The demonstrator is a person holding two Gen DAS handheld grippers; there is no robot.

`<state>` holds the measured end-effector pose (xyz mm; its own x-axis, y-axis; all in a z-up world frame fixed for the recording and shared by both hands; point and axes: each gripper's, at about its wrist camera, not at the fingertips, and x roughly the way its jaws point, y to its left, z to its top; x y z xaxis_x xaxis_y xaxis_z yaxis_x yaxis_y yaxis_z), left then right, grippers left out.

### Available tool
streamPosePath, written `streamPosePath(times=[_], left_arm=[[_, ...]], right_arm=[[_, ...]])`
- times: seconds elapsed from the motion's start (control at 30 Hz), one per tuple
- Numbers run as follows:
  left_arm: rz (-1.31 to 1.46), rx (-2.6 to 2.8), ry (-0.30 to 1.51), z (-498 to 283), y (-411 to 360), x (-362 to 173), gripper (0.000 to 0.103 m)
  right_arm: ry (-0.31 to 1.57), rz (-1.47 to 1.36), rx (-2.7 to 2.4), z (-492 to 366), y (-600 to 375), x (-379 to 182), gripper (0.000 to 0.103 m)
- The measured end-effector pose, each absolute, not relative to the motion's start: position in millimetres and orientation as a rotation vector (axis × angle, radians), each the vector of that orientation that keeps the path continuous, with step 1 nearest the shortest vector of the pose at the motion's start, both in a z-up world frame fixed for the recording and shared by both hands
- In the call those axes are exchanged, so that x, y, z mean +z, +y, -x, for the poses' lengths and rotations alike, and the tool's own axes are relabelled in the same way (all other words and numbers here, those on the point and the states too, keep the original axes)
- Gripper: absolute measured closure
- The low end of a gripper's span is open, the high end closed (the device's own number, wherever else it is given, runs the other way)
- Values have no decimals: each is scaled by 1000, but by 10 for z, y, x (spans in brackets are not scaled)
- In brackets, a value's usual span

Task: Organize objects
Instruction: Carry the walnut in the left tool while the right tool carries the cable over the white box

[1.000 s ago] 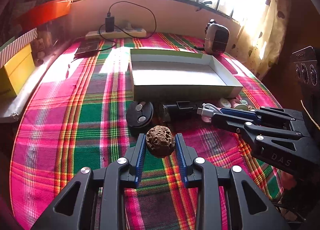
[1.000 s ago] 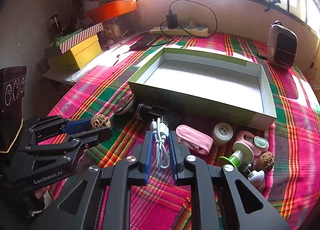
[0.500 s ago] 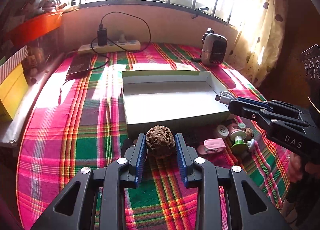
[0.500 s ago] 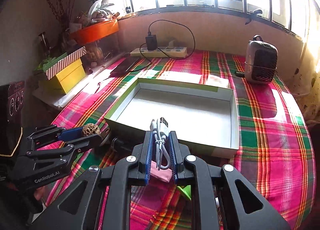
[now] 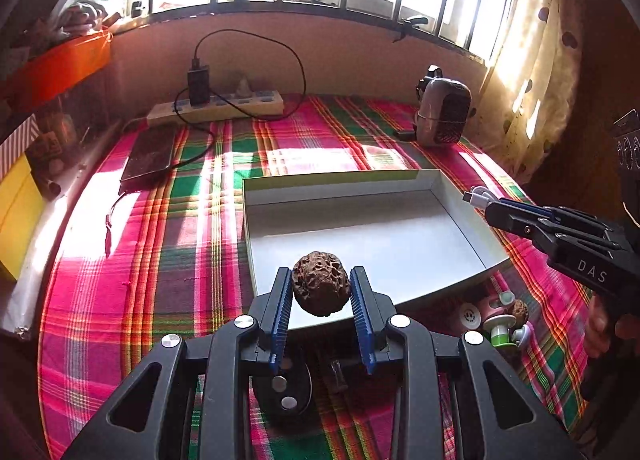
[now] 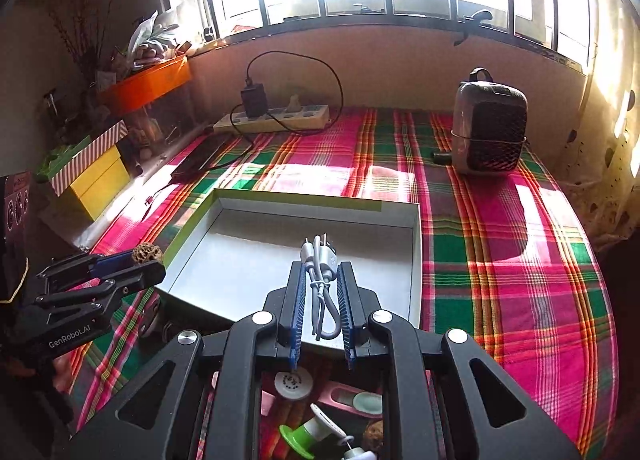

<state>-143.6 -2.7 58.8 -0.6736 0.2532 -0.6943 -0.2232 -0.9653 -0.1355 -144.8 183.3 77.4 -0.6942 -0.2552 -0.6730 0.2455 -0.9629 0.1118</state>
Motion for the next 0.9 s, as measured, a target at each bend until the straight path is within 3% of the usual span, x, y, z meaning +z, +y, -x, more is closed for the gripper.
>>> streamPosePath(times=[0.9], left_arm=[[1250,2632,-23,2471,101,265,76]], right_arm=[[70,-1217,-2667,2260,1905,322,86]])
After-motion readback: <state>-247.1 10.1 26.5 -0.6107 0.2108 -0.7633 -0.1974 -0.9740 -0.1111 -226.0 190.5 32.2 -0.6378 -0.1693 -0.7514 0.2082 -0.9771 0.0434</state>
